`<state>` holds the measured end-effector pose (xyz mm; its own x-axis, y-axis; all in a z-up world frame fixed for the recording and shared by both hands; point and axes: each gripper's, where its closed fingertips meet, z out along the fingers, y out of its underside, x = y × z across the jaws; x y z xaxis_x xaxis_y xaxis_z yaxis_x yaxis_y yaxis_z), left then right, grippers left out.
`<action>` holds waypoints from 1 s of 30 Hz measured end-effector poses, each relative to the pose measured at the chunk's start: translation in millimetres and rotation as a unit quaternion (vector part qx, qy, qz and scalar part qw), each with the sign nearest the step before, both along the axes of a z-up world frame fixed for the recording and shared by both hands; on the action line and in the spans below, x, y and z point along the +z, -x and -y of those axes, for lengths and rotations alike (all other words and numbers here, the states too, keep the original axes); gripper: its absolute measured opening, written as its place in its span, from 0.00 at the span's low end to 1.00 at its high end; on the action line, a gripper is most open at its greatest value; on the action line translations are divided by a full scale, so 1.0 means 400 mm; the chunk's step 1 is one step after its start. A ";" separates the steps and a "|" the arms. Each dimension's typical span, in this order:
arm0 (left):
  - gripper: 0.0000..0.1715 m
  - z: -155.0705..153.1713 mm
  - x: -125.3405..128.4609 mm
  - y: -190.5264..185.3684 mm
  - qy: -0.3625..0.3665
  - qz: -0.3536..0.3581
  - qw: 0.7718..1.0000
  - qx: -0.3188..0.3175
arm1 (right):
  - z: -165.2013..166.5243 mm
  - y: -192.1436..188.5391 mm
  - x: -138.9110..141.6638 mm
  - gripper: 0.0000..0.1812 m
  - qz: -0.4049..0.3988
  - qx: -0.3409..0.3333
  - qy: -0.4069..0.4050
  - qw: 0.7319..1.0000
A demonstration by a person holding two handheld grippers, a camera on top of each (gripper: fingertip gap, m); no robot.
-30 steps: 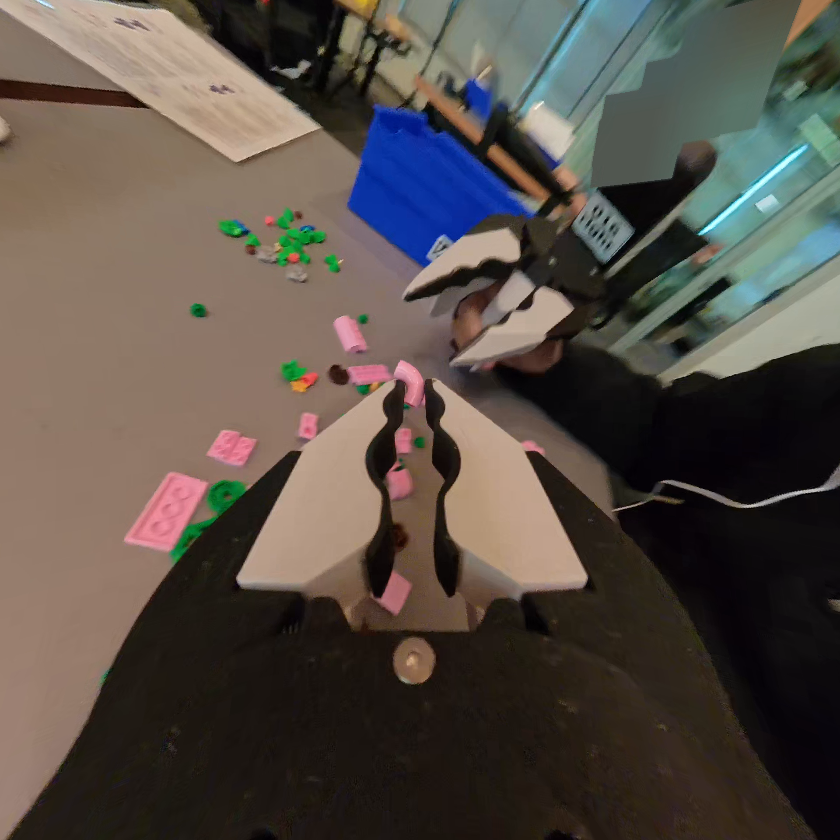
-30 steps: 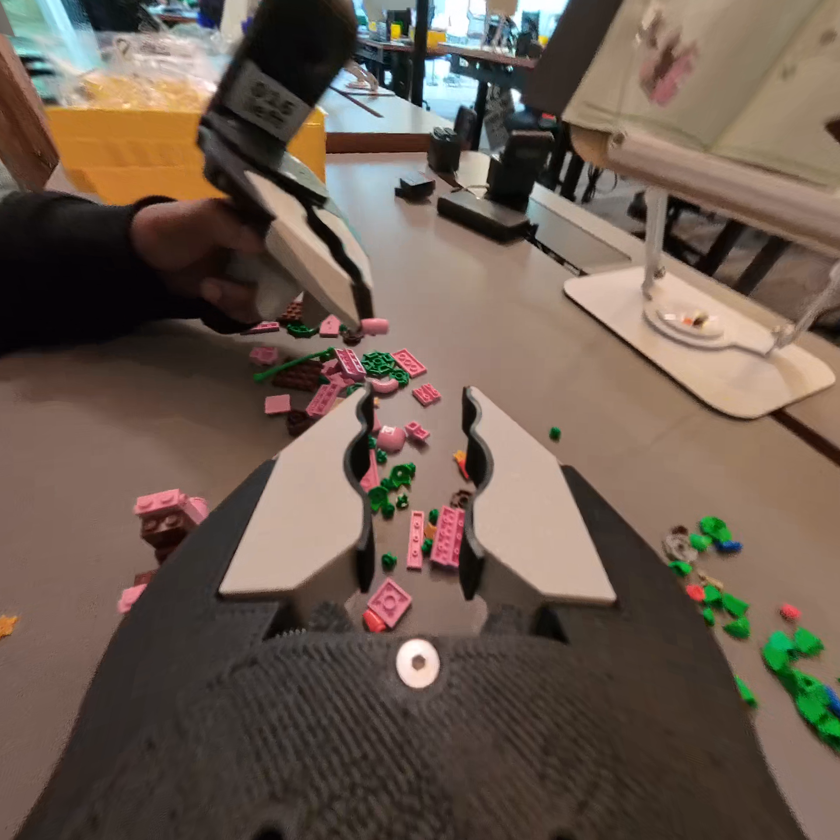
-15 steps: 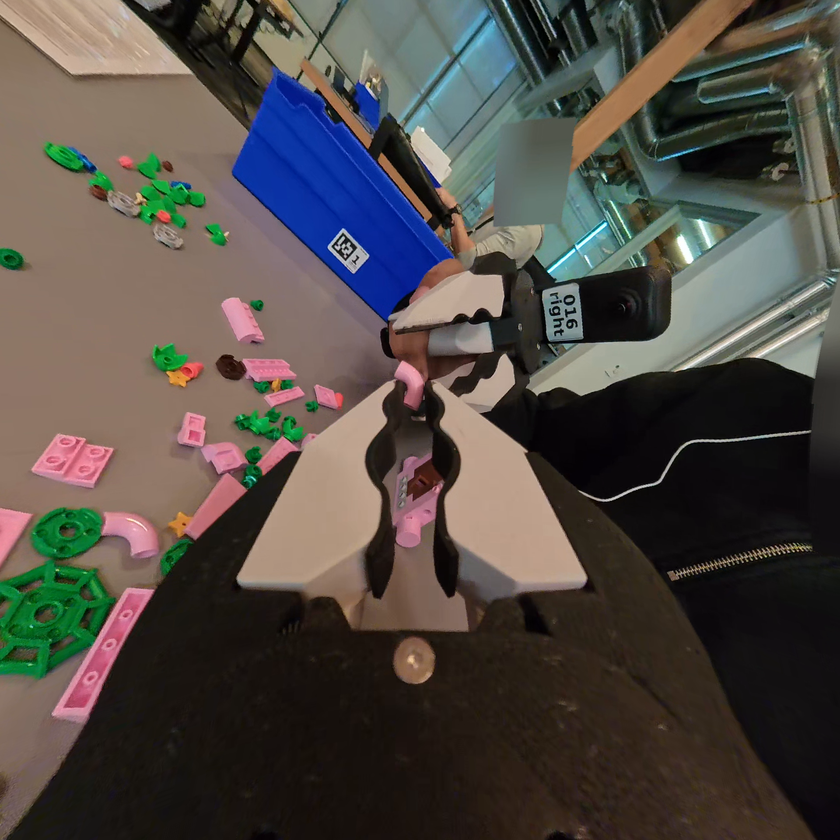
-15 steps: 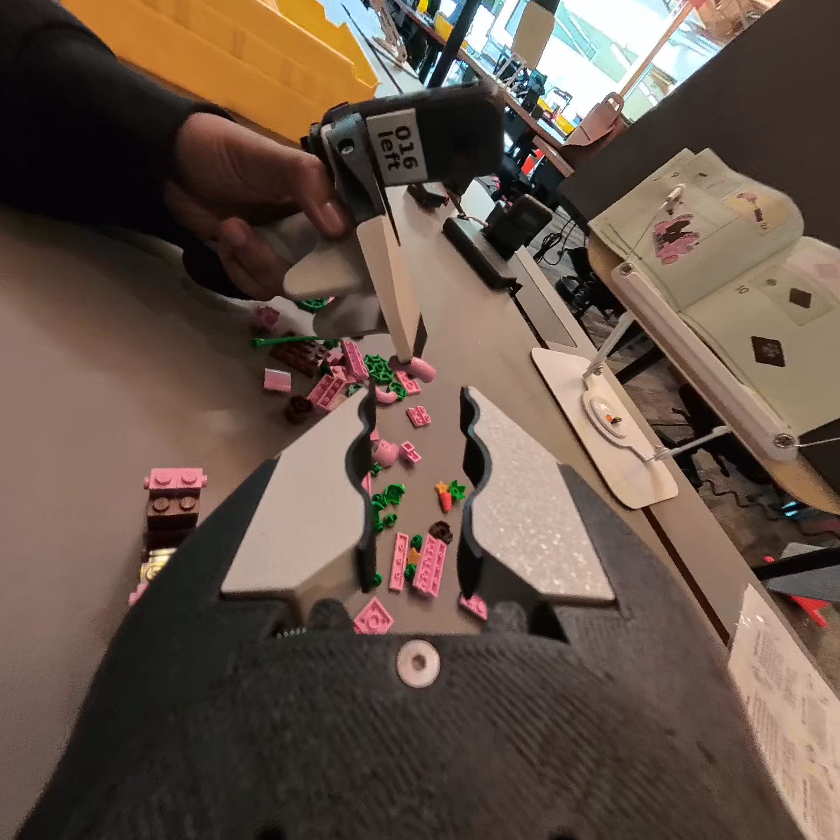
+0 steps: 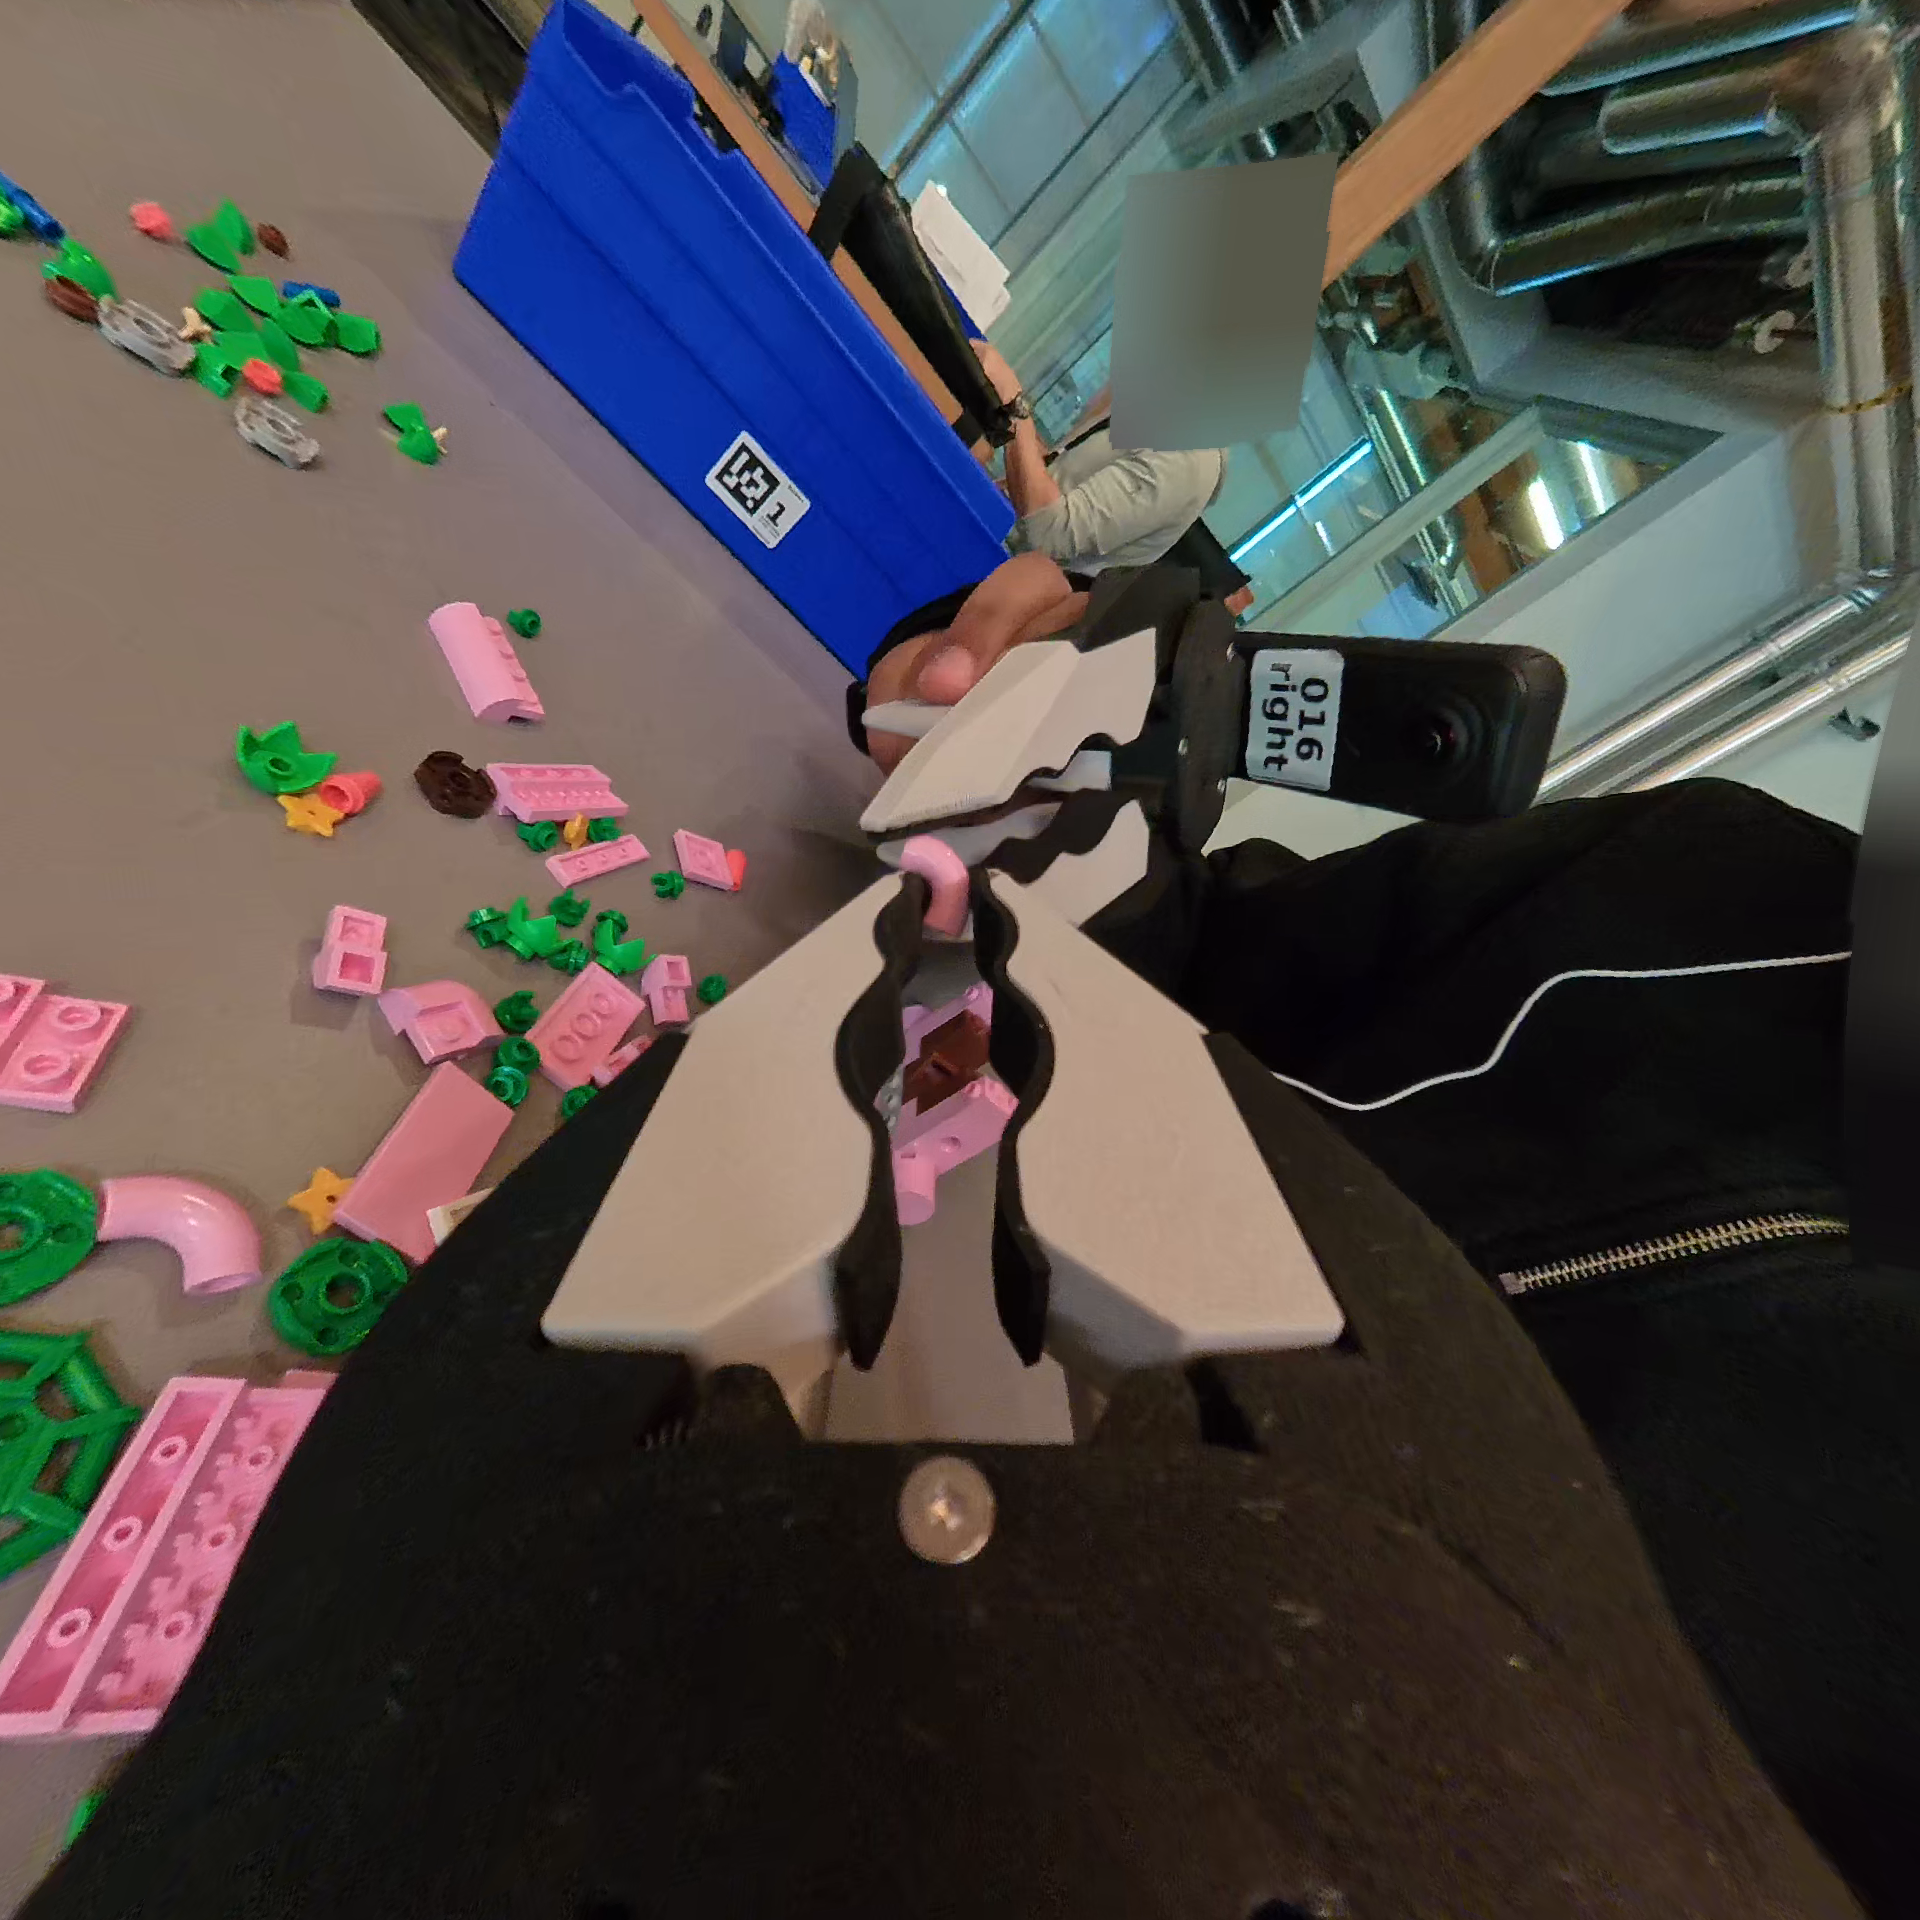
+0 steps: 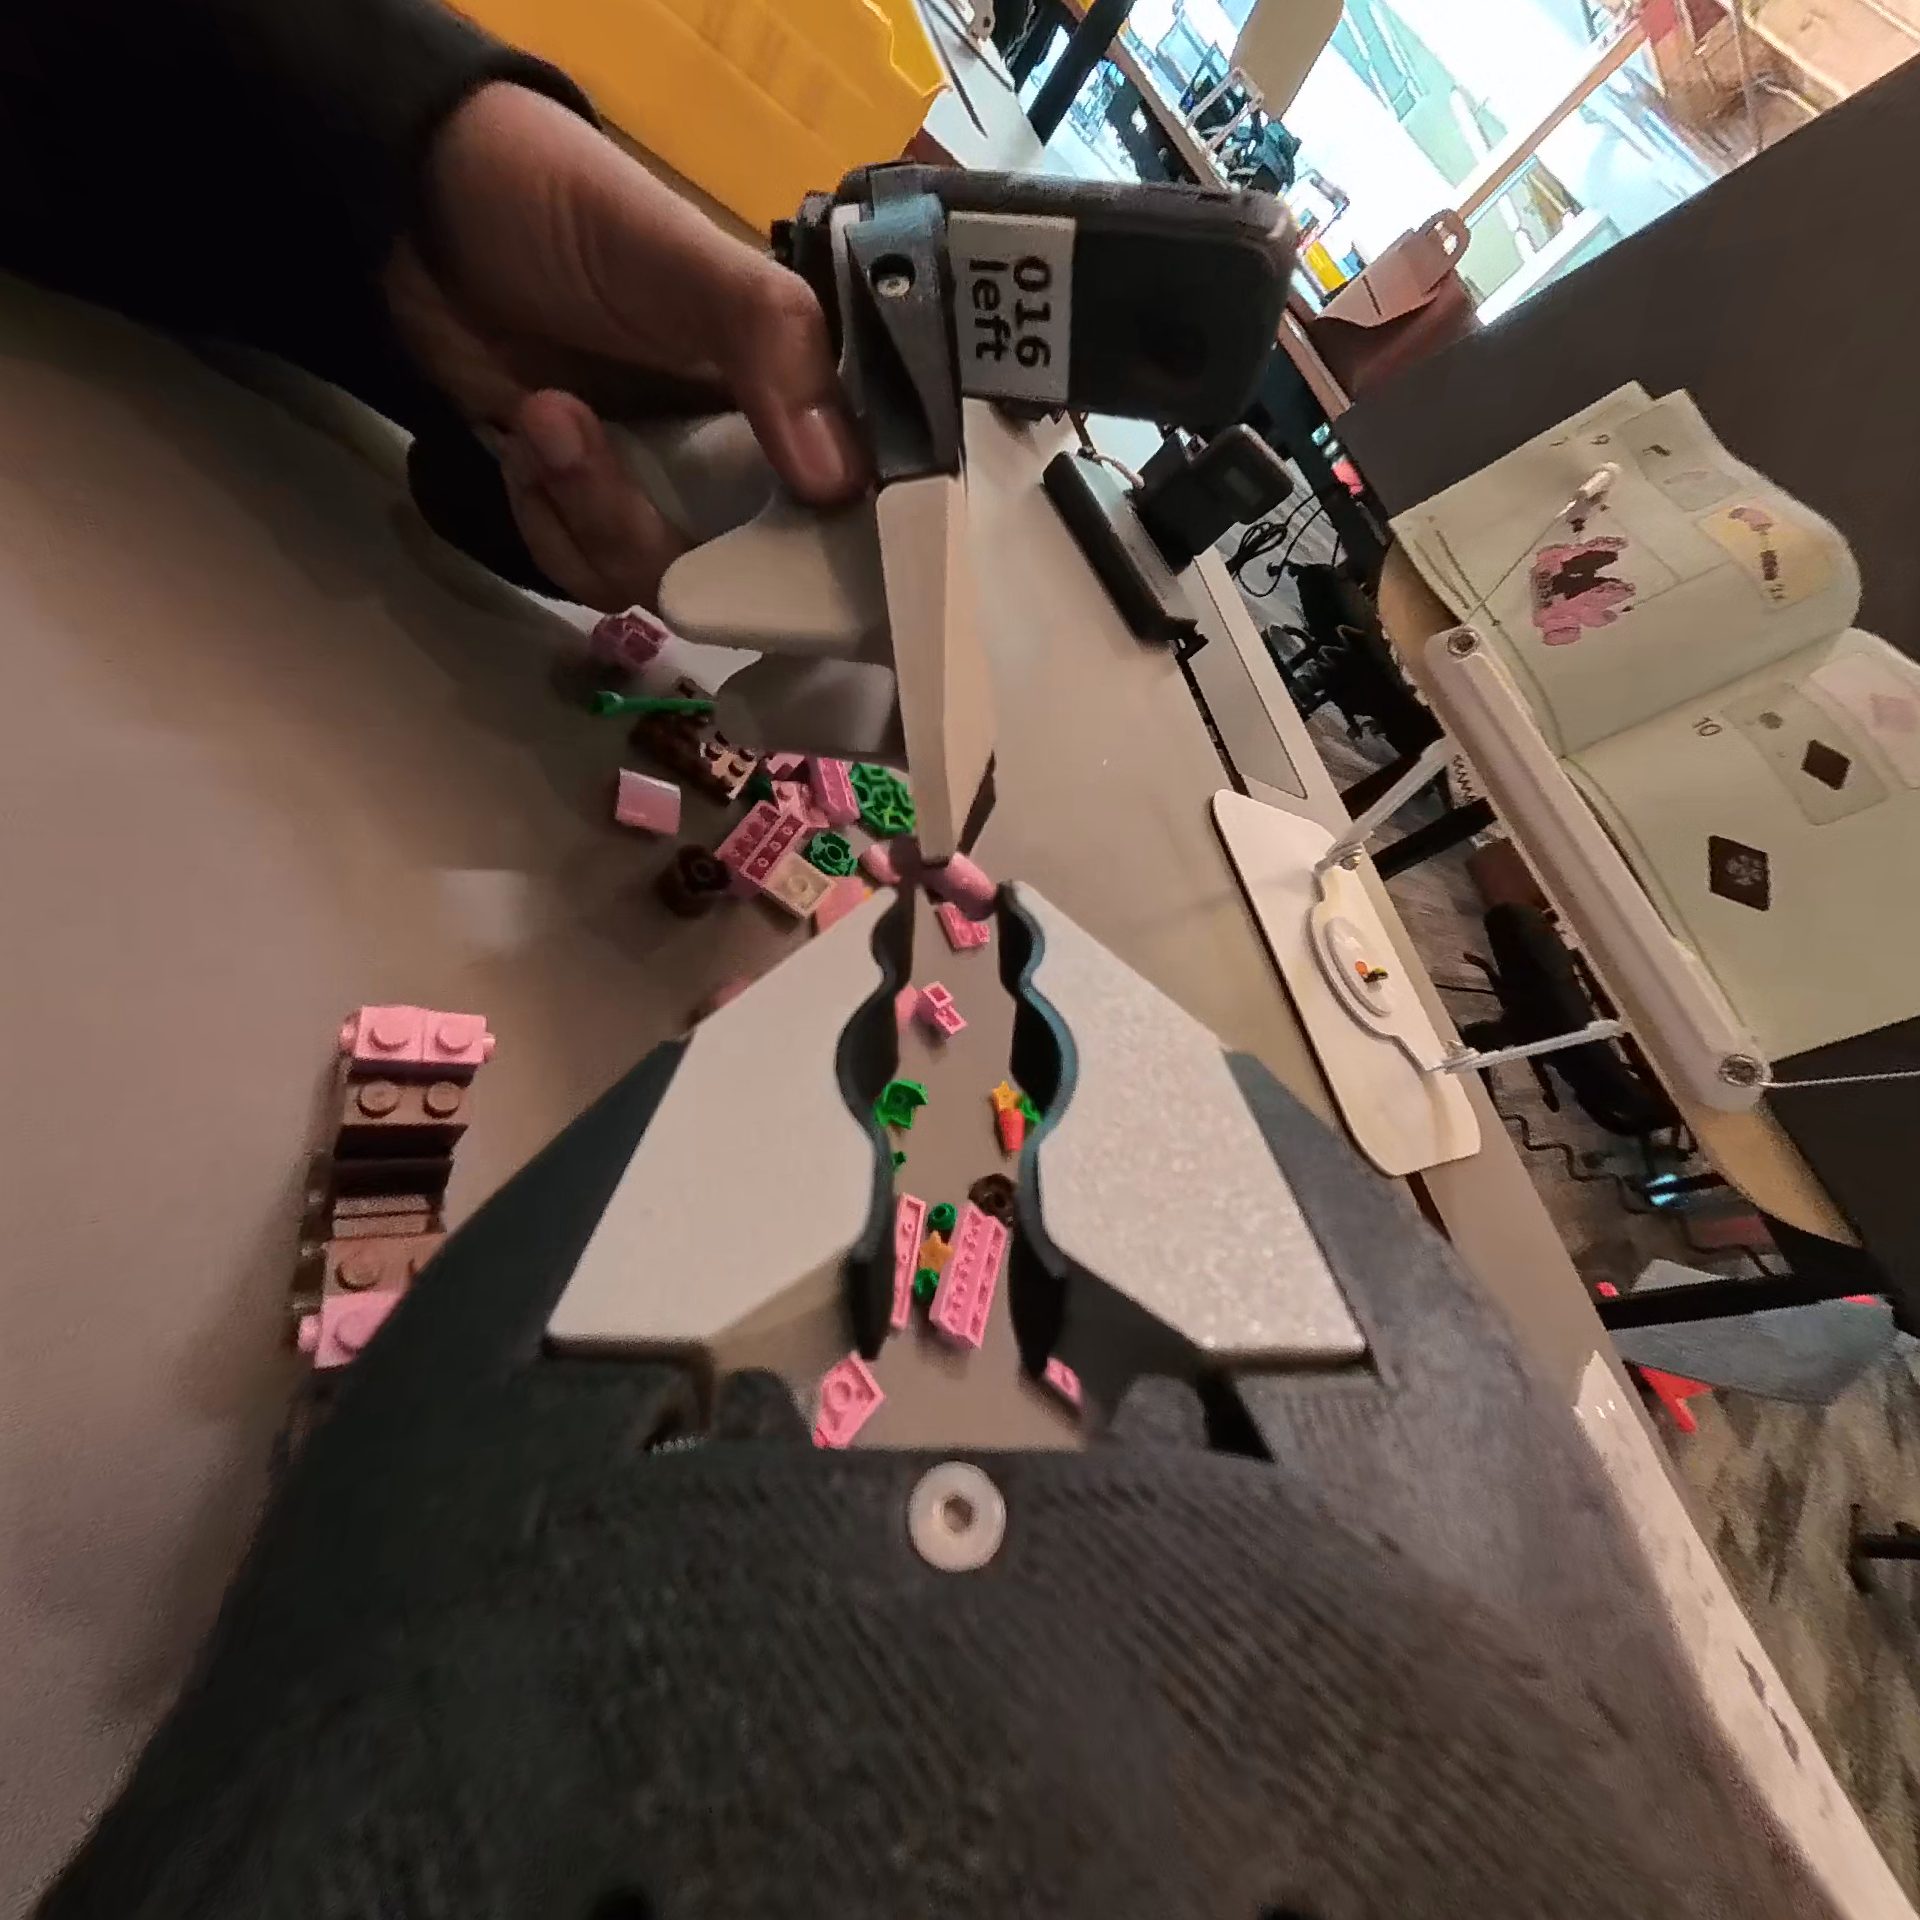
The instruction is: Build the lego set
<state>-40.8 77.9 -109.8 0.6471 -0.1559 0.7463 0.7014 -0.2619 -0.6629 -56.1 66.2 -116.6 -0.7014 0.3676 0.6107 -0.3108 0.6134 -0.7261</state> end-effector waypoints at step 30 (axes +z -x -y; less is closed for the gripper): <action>0.15 0.025 0.151 -0.033 -0.149 -0.212 0.964 0.052 | 0.039 -0.088 0.138 0.03 0.533 0.230 0.433 0.690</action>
<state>-27.5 68.0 -49.4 0.9077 -0.2412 0.3433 0.3632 0.0420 -0.9308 -20.8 50.6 -61.2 -0.7463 -0.1393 -0.6509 0.6655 -0.1787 -0.7247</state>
